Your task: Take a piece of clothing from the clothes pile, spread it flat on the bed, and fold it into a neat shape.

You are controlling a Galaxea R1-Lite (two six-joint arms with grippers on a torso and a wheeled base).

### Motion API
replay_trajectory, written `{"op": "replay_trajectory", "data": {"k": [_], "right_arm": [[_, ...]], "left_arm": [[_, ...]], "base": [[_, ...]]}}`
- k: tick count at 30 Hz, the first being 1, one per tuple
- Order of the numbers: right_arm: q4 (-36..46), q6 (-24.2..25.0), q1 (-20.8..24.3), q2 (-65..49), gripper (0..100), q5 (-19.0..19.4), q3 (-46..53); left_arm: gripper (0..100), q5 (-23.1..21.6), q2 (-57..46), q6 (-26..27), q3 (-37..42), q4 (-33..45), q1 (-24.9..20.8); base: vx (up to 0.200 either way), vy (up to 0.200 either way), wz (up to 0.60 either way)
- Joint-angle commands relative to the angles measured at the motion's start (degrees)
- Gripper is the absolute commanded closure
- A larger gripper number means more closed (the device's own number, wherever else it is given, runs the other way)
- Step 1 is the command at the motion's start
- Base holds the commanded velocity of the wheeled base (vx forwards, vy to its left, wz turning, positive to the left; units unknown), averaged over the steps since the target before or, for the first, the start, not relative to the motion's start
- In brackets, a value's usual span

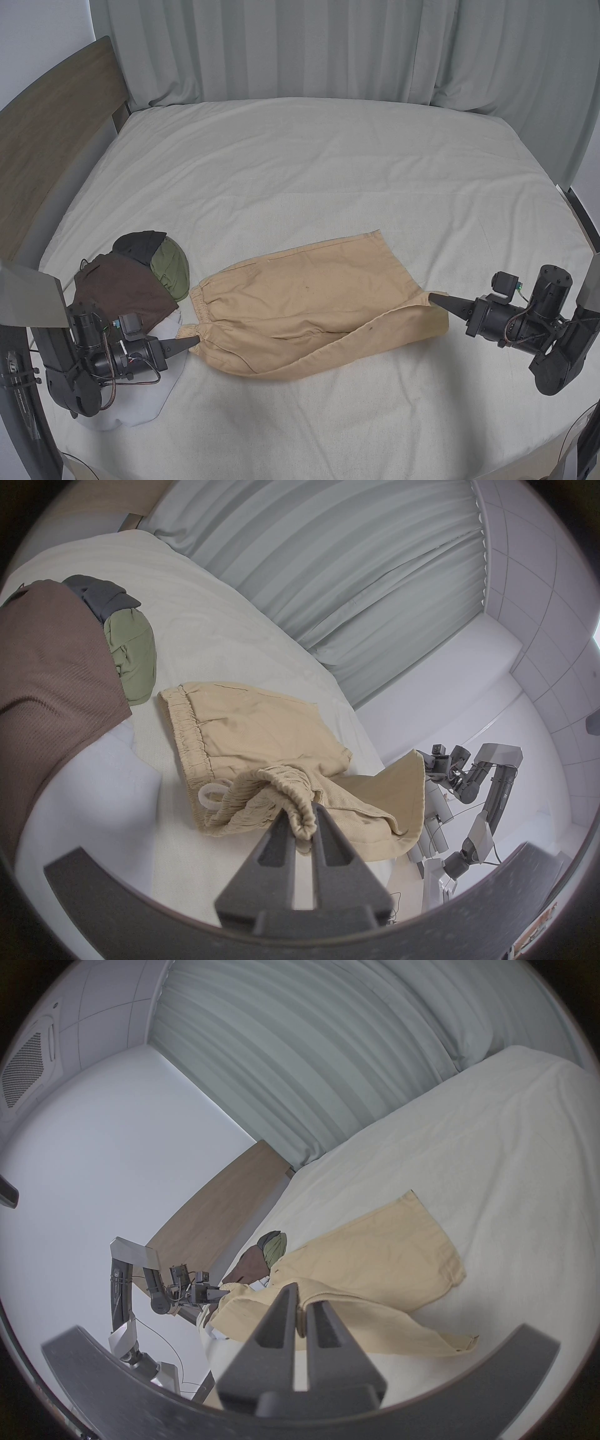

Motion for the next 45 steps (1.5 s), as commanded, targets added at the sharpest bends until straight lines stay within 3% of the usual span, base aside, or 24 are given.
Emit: {"op": "replay_trajectory", "data": {"k": [1, 13, 26, 45], "right_arm": [[0.1, 0.1, 0.0, -0.1, 100, -0.1, -1.4], [0.1, 0.1, 0.9, 0.1, 100, -0.7, -5.9], [0.3, 4.4, 0.7, 2.0, 100, -1.2, -17.2], [3.2, 4.4, -0.6, 6.7, 100, -1.2, -22.6]], "left_arm": [[100, 0.0, -0.2, -0.1, -0.2, -0.1, 0.2], [100, 0.2, -2.5, -2.7, -0.4, -0.1, 0.3], [100, 3.4, -2.3, -5.4, -3.0, -0.1, 0.3], [100, 9.2, -1.7, -9.2, -6.6, -0.1, -0.4]], "base": [[0.000, 0.000, 0.00], [0.000, 0.000, 0.00], [0.000, 0.000, 0.00], [0.000, 0.000, 0.00]]}}
